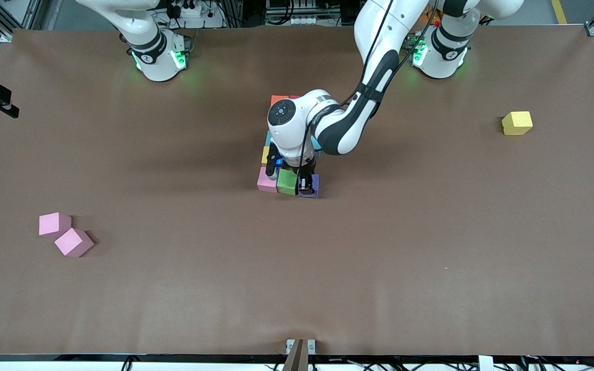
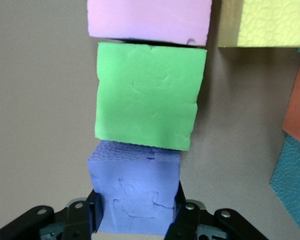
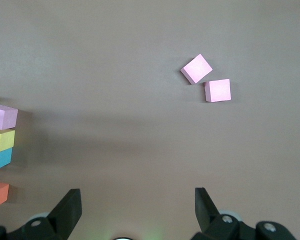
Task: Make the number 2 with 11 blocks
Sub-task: 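Lower purple beside the green block with the left gripper and release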
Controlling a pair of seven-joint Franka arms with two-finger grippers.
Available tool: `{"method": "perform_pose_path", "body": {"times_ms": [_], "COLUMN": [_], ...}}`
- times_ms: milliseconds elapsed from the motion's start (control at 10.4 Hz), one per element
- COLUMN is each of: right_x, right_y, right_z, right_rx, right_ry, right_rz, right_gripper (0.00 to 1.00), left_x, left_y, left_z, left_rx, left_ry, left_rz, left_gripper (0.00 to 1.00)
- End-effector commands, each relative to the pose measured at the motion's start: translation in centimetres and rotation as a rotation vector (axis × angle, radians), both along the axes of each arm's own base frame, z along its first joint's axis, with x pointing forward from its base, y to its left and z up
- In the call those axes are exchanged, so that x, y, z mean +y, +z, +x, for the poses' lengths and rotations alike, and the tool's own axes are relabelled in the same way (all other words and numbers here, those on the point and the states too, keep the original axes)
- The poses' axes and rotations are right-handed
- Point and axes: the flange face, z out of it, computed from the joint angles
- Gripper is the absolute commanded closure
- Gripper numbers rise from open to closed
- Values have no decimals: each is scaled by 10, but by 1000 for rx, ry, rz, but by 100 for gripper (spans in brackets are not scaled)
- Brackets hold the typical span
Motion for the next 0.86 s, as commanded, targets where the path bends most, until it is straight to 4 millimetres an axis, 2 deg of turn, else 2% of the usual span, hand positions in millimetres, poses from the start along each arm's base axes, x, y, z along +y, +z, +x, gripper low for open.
{"method": "perform_pose_path", "body": {"times_ms": [0, 384, 480, 577, 673, 769], "right_x": [-3, -3, -3, -3, -3, -3], "right_y": [4, 4, 4, 4, 4, 1], "right_z": [2, 2, 2, 2, 2, 4], "right_rx": [2, 2, 2, 2, 2, 8], "right_ry": [-14, -16, -16, -16, -16, -16], "right_rz": [-9, -9, -9, -9, -9, -9], "right_gripper": [0, 0, 0, 0, 0, 0], "left_x": [-3, -7, -7, -7, -7, -6], "left_y": [0, -4, -6, -6, -8, -12], "left_z": [1, -4, -4, -4, -4, -5], "left_rx": [-19, -11, -9, -9, -8, -4], "left_ry": [-31, -31, -31, -31, -29, -29], "left_rz": [7, 4, 6, 6, 9, 13], "left_gripper": [85, 85, 81, 71, 56, 36]}}
